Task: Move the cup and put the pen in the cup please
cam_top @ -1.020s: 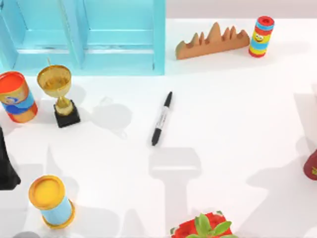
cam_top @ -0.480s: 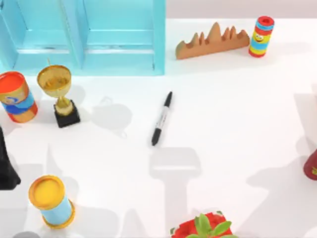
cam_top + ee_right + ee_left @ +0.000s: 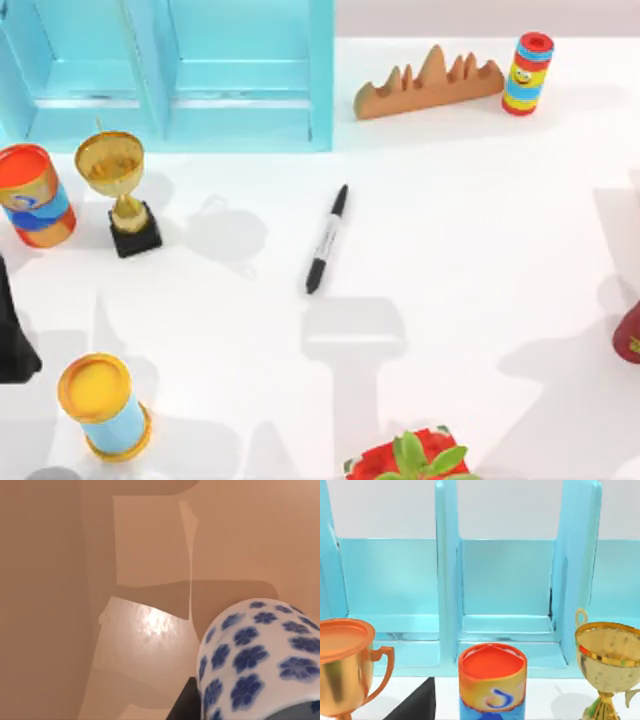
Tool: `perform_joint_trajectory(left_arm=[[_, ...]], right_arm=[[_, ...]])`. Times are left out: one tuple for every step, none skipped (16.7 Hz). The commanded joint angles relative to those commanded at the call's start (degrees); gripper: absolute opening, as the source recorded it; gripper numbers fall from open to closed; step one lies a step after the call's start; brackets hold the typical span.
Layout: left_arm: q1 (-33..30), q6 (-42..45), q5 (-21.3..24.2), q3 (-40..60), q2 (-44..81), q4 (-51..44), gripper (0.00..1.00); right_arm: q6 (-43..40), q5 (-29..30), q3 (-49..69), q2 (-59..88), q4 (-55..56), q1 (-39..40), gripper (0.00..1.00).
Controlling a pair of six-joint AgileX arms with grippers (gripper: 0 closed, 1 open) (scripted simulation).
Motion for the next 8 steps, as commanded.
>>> perform_joint_trajectory(left_arm=[[0.00,0.00,0.00,0.00,0.00,0.00,1.00],[0.00,0.00,0.00,0.00,0.00,0.00,1.00],[0.00,0.00,0.00,0.00,0.00,0.00,1.00],[0.00,0.00,0.00,0.00,0.00,0.00,1.00],[0.00,0.00,0.00,0.00,0.00,0.00,1.00],[0.00,0.00,0.00,0.00,0.00,0.00,1.00],[0.00,0.00,0.00,0.00,0.00,0.00,1.00],[0.00,0.00,0.00,0.00,0.00,0.00,1.00]], right_arm=[[0.08,-0.01,0.03,-0.09,-0.03,0.02,0.00],[0.18,-0.02,0.14,-0.12,-0.17,0.15,0.00],[0.69,-0.07,0.70,-0.25,-0.90,0.84,0.00],[1.64,-0.15,1.65,-0.57,-2.24,2.05,0.00],[2.98,-0.21,2.93,-1.17,-4.17,3.68,0.00],[4.68,-0.25,4.50,-1.99,-6.69,5.60,0.00],[6.72,-0.27,6.28,-2.98,-9.73,7.69,0.00],[9.01,-0.28,8.19,-4.11,-12.82,9.89,0.00]])
